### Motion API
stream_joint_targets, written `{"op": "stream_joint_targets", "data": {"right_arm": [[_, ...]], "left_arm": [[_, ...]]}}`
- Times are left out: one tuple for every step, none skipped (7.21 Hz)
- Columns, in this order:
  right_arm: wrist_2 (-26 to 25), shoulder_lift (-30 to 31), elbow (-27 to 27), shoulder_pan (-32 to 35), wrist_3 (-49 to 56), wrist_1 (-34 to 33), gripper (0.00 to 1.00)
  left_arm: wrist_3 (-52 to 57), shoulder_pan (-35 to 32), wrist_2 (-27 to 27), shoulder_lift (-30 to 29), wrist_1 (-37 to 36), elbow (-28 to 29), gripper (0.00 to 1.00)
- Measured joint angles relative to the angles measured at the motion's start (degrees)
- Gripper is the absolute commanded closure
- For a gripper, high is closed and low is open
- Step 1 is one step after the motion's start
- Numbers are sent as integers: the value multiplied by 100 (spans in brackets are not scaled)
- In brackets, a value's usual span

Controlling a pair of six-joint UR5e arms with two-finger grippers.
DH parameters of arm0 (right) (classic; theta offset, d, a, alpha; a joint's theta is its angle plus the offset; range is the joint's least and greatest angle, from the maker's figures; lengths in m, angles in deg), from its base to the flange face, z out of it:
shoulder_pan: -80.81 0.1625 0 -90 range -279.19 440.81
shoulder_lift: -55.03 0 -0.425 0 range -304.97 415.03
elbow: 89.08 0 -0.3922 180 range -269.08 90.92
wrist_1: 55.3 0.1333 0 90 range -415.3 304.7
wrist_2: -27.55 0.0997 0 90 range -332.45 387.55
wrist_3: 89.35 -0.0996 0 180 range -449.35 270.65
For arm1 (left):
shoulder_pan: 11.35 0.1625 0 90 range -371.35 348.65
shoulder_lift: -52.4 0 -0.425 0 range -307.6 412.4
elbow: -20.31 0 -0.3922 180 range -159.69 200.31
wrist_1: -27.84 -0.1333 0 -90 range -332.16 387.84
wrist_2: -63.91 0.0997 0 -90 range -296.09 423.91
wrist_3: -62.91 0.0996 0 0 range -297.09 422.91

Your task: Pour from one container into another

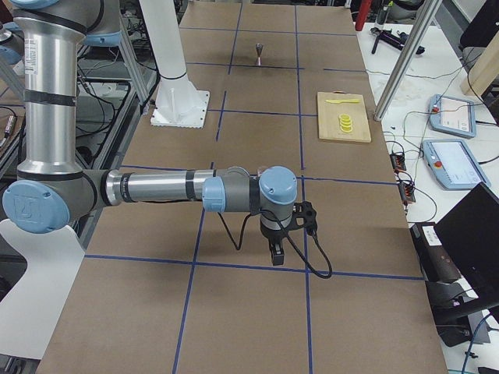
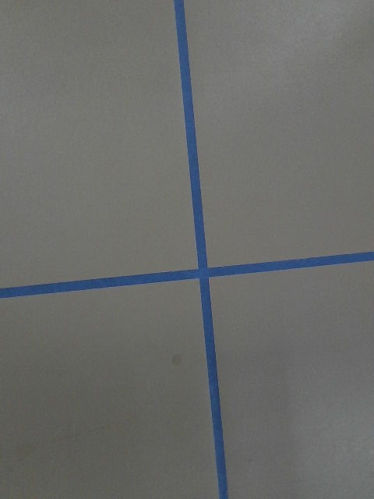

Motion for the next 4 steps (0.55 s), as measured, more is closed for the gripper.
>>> {"op": "stream_joint_targets", "data": {"right_arm": [[-2, 55, 10, -2, 1, 5, 0], [-9, 76, 25, -5, -20, 7, 0], [-15, 85, 32, -6, -49, 10, 0], [-10, 90, 29, -6, -66, 9, 0]], "left_arm": [[-4, 3, -12, -1, 33, -15, 0], [-6, 3, -21, 4, 51, -34, 0], [-7, 3, -23, 7, 56, -45, 0], [-5, 3, -17, 9, 61, -49, 0]]}}
